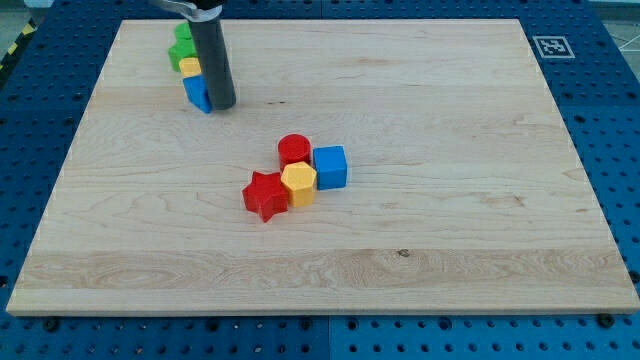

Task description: Slide the blue cube and red circle left and up a bit

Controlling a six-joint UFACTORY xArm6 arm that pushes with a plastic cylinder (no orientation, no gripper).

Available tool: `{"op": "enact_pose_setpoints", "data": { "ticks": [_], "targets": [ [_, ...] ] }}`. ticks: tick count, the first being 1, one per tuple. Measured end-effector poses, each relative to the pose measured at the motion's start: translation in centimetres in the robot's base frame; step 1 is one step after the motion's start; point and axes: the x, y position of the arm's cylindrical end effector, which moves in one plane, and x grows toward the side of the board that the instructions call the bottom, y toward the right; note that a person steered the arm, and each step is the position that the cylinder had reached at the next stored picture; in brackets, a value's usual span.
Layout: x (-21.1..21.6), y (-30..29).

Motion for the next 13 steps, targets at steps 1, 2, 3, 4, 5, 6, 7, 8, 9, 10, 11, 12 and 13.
{"op": "enact_pose_setpoints", "data": {
  "ticks": [1, 2, 3, 4, 5, 6, 7, 8, 9, 10, 11, 12, 13],
  "targets": [
    [0.0, -0.8],
    [0.0, -0.9],
    [0.0, -0.9],
    [0.0, 0.4],
    [1.8, 3.7],
    [2.8, 6.9],
    [3.8, 10.9],
    [5.1, 15.1],
    [7.6, 18.3],
    [9.9, 20.5],
    [11.8, 21.3],
    [12.2, 20.7],
    [12.2, 19.4]
  ]
}}
